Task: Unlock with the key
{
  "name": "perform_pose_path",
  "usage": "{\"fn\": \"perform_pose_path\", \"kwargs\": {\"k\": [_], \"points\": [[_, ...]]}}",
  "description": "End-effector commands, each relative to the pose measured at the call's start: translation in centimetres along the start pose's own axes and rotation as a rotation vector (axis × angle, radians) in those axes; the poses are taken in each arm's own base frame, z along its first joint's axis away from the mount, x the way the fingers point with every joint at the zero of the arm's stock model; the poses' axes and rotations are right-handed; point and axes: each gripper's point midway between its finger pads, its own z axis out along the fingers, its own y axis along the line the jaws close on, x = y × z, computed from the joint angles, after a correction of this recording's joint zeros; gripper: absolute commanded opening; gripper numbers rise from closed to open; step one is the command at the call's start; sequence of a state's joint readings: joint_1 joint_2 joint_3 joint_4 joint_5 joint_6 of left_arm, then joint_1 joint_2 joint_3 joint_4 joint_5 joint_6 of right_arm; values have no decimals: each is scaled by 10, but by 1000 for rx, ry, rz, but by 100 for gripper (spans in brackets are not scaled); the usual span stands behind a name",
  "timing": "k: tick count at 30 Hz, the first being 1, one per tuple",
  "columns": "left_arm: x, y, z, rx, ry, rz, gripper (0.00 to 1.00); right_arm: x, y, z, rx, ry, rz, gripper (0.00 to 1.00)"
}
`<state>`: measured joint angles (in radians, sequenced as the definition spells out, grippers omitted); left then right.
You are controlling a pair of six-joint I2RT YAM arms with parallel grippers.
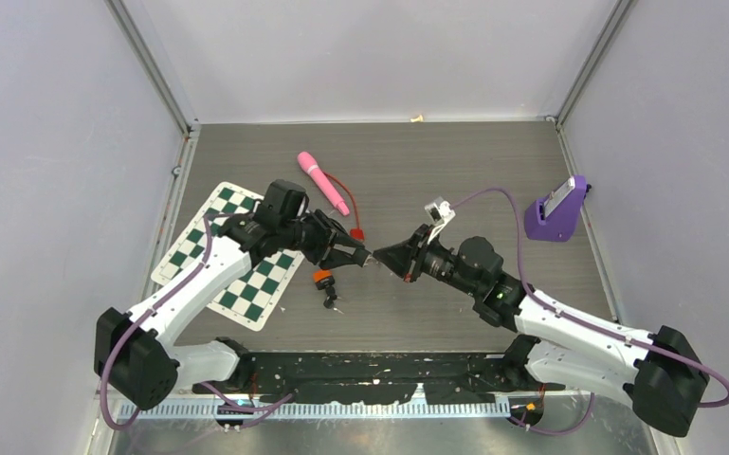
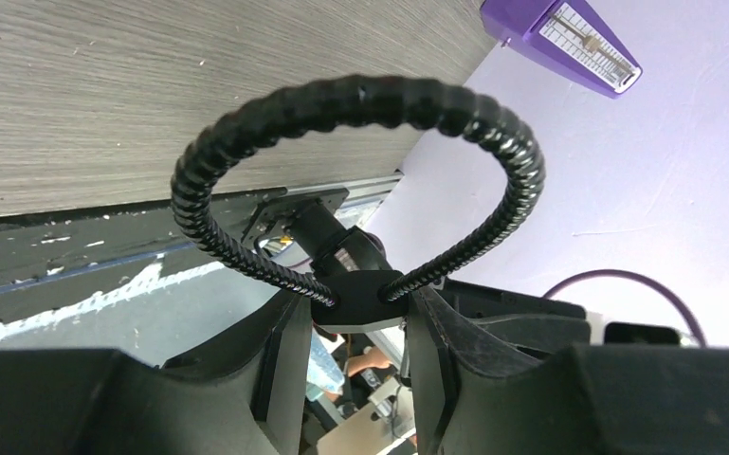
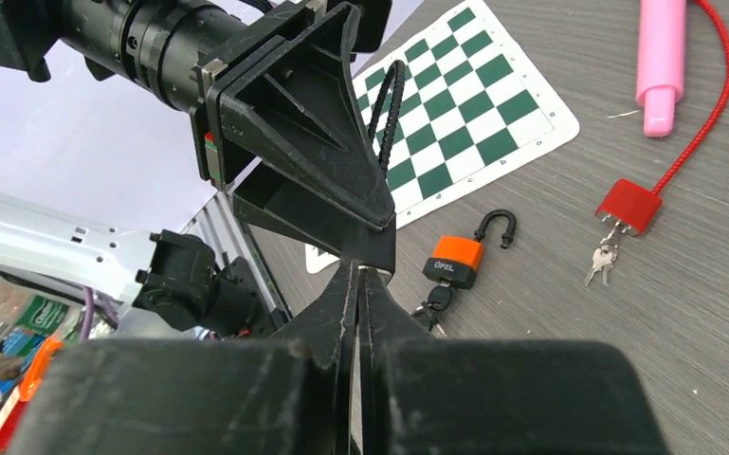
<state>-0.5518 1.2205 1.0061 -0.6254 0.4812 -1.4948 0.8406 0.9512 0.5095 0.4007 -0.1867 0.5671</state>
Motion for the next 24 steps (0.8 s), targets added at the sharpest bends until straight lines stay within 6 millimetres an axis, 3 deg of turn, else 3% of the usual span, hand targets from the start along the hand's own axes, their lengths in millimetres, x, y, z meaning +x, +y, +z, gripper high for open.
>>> {"fn": "perform_pose_path", "kwargs": {"k": [1, 10, 24], "points": [[11, -28, -9, 120, 63, -39, 0, -28, 10, -2, 4, -185, -72, 5], [13, -32, -13, 150, 75, -74, 0, -28, 12, -5, 22, -293, -74, 5], [18, -39, -16, 210, 109, -92, 0, -30, -7, -21, 101, -390, -30, 5]]}}
